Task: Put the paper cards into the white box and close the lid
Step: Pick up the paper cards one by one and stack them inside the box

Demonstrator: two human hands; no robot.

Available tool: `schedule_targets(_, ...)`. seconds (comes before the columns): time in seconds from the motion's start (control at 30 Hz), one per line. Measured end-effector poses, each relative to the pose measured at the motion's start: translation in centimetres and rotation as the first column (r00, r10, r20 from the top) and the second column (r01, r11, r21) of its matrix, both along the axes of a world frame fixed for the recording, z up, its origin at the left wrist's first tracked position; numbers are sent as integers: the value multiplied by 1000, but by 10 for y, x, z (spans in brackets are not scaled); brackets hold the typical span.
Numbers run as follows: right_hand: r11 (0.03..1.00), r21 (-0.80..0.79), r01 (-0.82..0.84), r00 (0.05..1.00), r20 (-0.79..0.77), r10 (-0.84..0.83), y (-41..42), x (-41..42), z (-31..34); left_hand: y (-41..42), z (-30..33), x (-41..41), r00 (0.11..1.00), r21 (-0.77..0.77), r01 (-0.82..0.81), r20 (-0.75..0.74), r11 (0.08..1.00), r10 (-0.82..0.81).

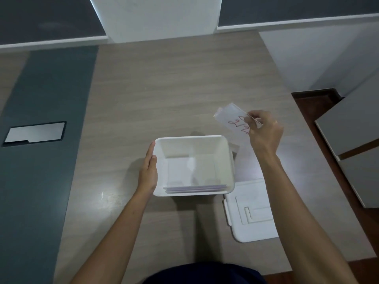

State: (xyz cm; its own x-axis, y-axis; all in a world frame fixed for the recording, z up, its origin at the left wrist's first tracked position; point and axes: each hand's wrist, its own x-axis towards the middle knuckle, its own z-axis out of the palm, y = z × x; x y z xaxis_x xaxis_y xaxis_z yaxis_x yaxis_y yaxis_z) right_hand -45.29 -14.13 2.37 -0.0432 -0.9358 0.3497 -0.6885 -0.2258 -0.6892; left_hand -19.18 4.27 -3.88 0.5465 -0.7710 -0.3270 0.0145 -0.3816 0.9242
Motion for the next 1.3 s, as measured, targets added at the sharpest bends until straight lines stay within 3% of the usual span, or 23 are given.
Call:
schedule_targets(0.2, 971, -190, -147, 968, 174, 181, 37, 39, 55, -1, -1, 1, 1000, -7, 4, 21, 1000, -4)
schedule_targets(0.43, 897, -179, -404, 904, 70, 421, 89, 65, 51, -2, -2, 2, 1000, 14, -26, 13, 1000, 26)
schedule_targets(0.53, 871, -70, -486, 872, 20, 489, 101, 69, 33, -1, -3, 2, 999, 30, -2, 33, 1000, 1)
schedule_targets(0.73, 785, 310, -536, 800, -110, 589, 112, 74, -3, 0, -6, 3, 1000, 5, 8, 26, 1000, -8)
schedule_targets(0.9, 681, 472, -560, 723, -123, 680, 119, 74, -20, 0, -7, 4, 1000, -20, 2, 10, 1000, -2)
schedule_targets(1.13, 572, 550, -608, 659, -52, 751, 125, 73, -31, 0, -7, 3, 1000, -24, 12, 13, 1000, -12)
schedule_targets(1.3, 582, 539, -608, 700, 18, 714, 128, 68, -36, 0, -4, 2, 1000, -15, 11, 19, 1000, -10)
